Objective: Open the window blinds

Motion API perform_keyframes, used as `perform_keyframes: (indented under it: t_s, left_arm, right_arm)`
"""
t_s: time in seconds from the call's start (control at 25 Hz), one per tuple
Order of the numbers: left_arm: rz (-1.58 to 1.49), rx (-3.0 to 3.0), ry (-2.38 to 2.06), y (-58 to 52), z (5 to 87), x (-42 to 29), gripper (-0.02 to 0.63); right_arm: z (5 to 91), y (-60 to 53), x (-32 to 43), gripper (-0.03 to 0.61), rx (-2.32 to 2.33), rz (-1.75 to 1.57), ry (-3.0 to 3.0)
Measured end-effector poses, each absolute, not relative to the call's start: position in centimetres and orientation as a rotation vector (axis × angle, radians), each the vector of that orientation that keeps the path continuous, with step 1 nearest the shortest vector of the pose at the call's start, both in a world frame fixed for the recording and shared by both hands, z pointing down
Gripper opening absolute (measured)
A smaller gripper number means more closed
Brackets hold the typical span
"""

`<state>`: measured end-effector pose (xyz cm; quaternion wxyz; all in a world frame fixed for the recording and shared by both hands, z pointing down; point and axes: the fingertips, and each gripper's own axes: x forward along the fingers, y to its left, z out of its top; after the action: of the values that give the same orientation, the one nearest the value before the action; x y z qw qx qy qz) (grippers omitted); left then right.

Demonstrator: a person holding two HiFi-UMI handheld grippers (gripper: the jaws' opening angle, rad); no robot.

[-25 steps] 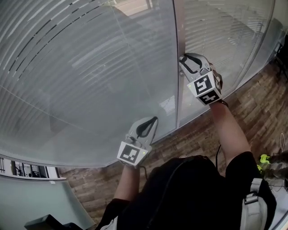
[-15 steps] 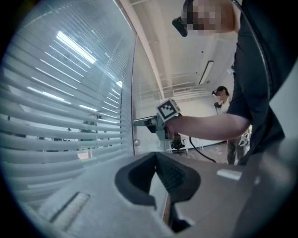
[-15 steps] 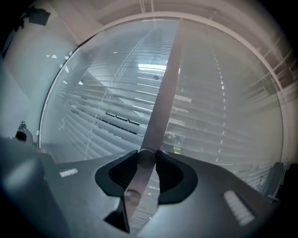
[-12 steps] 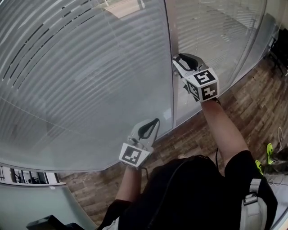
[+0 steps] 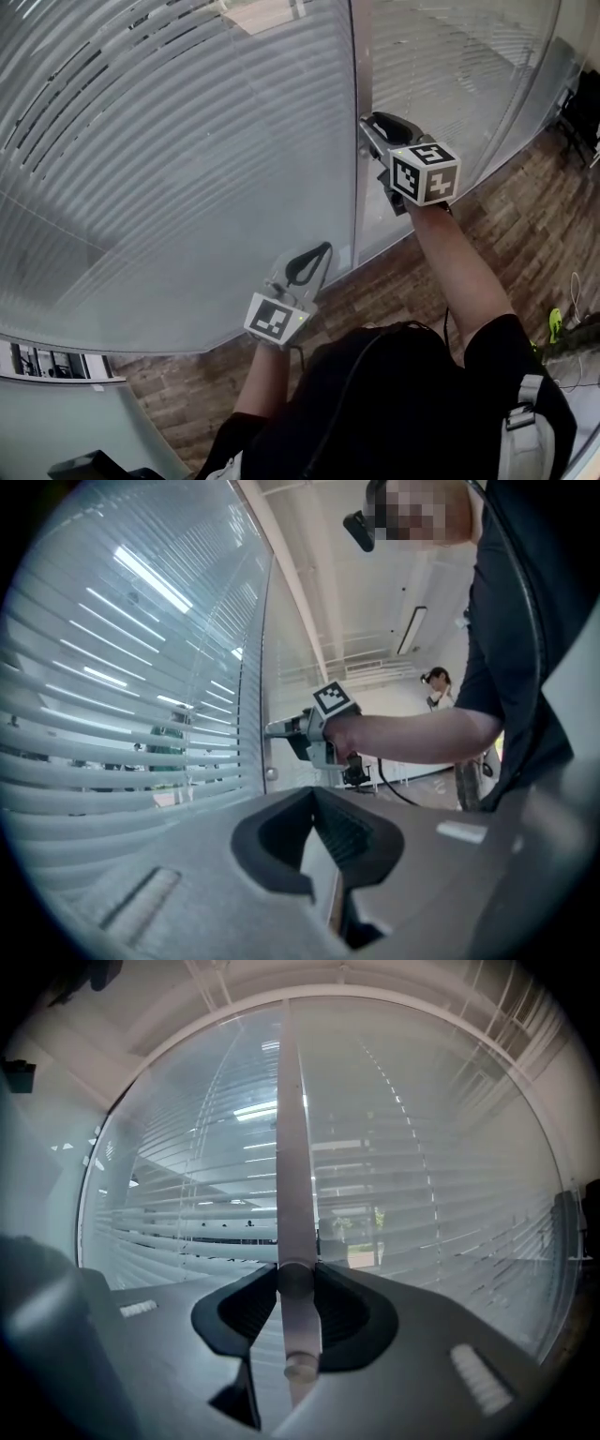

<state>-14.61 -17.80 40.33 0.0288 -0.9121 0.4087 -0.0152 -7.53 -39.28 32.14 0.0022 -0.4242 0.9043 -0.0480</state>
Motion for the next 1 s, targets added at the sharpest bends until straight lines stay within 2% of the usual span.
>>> perform_keyframes:
  t_s: [0.88, 0.92, 1.0]
  left_arm:
    - [-0.077, -2.819, 1.163, -17.3, 39.4, -12.5, 0.005]
    - [-0.077, -2.817, 1.165, -17.3, 39.4, -12.5, 0.005]
    - [-0.07, -2.819, 1.17, -17.2, 39.3, -12.6, 0.005]
  right_arm:
    - [32.1, -39.4, -7.4, 0.132, -1.337, -0.168, 2.81]
    - [32.0, -39.4, -7.4, 0.139, -1.33, -0.166, 2.81]
    - [31.9, -39.0, -7.3, 0.2, -1.303, -0.151, 2.818]
